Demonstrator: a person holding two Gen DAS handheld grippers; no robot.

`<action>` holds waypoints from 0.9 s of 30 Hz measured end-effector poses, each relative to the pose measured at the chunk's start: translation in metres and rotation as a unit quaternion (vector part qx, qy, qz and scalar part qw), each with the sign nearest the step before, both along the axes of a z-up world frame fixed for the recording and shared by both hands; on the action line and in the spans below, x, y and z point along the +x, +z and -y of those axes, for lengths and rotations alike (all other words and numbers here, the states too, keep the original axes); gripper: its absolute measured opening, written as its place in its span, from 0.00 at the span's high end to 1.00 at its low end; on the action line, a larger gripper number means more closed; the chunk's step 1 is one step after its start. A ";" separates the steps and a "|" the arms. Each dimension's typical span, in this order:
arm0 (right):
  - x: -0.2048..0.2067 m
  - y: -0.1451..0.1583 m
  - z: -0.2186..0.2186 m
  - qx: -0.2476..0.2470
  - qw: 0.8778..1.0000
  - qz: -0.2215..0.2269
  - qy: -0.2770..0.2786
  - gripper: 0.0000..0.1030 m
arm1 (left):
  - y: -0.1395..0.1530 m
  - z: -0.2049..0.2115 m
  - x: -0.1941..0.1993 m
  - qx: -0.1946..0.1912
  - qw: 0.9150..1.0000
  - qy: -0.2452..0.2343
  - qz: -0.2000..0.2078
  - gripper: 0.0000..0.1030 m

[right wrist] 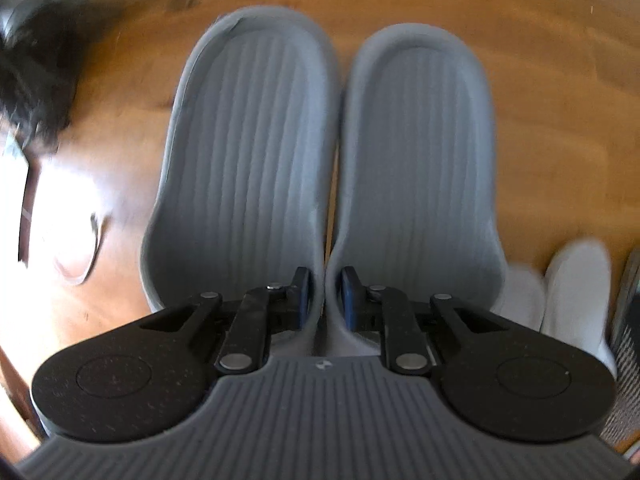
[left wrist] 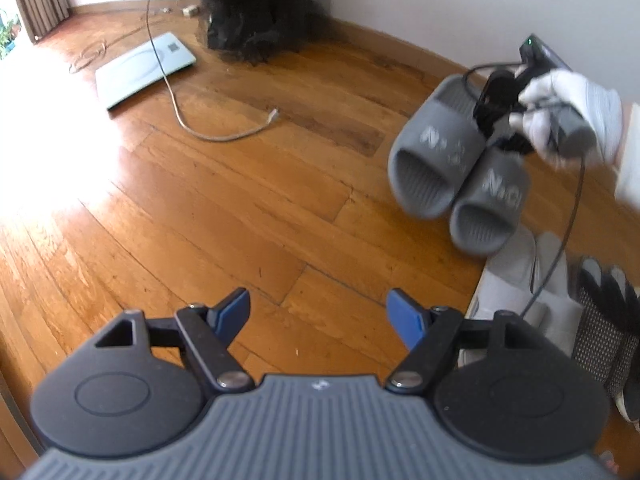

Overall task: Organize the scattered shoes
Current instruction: 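Grasp both grey NaCl slides together with the right tool and lift them, then set the grey slides down further along the wall and open the right tool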

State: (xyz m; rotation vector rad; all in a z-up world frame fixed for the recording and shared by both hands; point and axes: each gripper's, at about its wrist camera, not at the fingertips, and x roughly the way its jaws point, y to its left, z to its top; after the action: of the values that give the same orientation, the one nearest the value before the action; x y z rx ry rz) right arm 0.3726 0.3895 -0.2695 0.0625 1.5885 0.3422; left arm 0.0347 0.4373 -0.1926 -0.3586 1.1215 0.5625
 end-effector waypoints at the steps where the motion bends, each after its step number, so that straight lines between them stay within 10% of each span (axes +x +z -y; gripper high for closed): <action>1: 0.006 0.000 0.000 -0.001 1.000 0.003 -0.001 0.86 | -0.002 0.000 0.000 0.001 1.000 -0.004 -0.003 0.28; 27: 0.058 -0.023 0.029 0.022 1.000 0.002 -0.009 0.86 | -0.015 -0.023 0.027 -0.046 0.999 0.022 0.014 0.27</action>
State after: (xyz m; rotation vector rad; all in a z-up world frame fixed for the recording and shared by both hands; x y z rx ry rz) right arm 0.4301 0.3607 -0.2921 0.1102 1.5754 0.3636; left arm 0.0615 0.4606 -0.2079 -0.4715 1.1172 0.5443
